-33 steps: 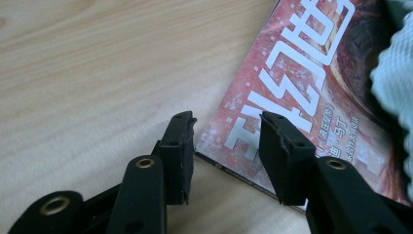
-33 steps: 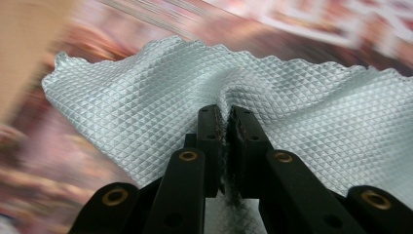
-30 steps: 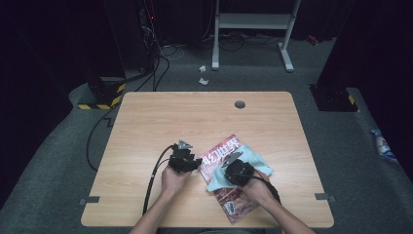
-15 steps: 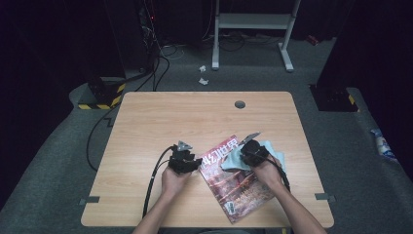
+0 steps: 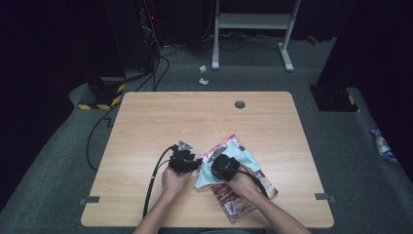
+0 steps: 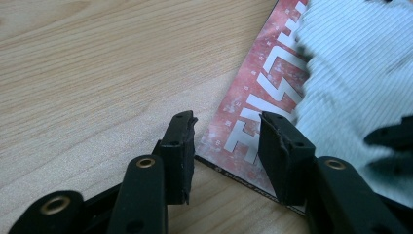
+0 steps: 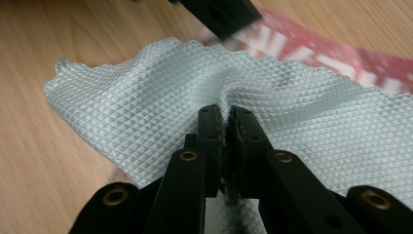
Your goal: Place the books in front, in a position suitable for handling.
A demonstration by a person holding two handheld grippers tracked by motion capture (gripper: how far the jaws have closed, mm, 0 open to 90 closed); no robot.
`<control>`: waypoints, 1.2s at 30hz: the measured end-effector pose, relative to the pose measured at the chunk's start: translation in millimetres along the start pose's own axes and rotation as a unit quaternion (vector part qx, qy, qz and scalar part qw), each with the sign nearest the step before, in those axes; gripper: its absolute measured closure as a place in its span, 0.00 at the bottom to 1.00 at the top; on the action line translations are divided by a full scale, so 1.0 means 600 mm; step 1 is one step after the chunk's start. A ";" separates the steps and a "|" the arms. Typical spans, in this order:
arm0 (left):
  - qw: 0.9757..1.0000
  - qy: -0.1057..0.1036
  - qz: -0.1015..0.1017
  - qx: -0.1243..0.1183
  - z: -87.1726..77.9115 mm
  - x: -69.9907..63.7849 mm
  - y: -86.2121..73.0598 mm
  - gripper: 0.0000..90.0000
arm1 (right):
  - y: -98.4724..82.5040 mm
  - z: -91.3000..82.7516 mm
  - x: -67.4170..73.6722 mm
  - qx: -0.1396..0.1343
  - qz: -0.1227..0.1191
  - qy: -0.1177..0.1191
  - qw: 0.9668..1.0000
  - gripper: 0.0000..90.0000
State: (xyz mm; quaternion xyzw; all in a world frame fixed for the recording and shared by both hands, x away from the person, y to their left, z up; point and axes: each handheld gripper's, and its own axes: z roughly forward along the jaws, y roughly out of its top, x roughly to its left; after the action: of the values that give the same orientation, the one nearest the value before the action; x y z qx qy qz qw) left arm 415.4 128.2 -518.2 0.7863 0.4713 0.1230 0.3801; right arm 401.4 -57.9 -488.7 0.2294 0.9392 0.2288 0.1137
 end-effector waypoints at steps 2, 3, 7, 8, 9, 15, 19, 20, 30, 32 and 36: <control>1.000 0.002 0.002 -0.001 0.000 0.000 0.000 0.63 | 0.008 0.004 0.003 -0.001 -0.001 0.004 1.000 0.92; 1.000 0.002 0.001 -0.001 0.000 0.000 0.000 0.63 | 0.009 0.006 -0.004 -0.004 0.006 0.011 1.000 0.92; 1.000 0.001 0.003 -0.001 0.000 0.000 0.000 0.63 | -0.002 0.006 -0.045 -0.004 0.039 -0.018 0.999 0.92; 1.000 0.001 0.004 -0.001 0.000 0.000 0.000 0.63 | -0.008 0.004 -0.061 -0.002 0.053 -0.030 0.998 0.92; 1.000 0.001 0.004 -0.002 0.000 0.001 -0.001 0.63 | -0.016 0.001 -0.077 0.001 0.070 -0.044 0.997 0.92; 1.000 -0.001 0.003 -0.003 0.000 0.001 -0.001 0.63 | -0.069 -0.028 -0.135 -0.001 0.126 -0.079 0.989 0.92; 1.000 -0.002 0.004 -0.003 0.000 0.000 -0.001 0.63 | -0.087 -0.036 -0.140 0.005 0.127 -0.084 0.988 0.92; 1.000 -0.004 0.005 -0.002 -0.001 0.000 -0.002 0.63 | -0.089 -0.037 -0.139 0.007 0.127 -0.085 0.988 0.92; 0.999 -0.029 0.020 0.014 -0.009 -0.023 -0.011 0.65 | -0.106 -0.049 -0.112 0.025 0.092 -0.090 0.991 0.92; 0.999 -0.031 0.019 0.012 -0.010 -0.021 -0.012 0.65 | -0.105 -0.051 -0.112 0.028 0.090 -0.089 0.992 0.92; 1.000 -0.026 0.013 0.006 -0.009 -0.017 -0.012 0.64 | -0.091 -0.051 -0.121 0.023 0.099 -0.091 0.991 0.92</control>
State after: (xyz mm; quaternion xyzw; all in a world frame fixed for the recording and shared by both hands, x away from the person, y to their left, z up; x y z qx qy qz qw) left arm 402.5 124.3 -517.8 0.7976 0.4519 0.1045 0.3856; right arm 434.1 -147.6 -480.8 0.3439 0.9024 0.1954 0.1706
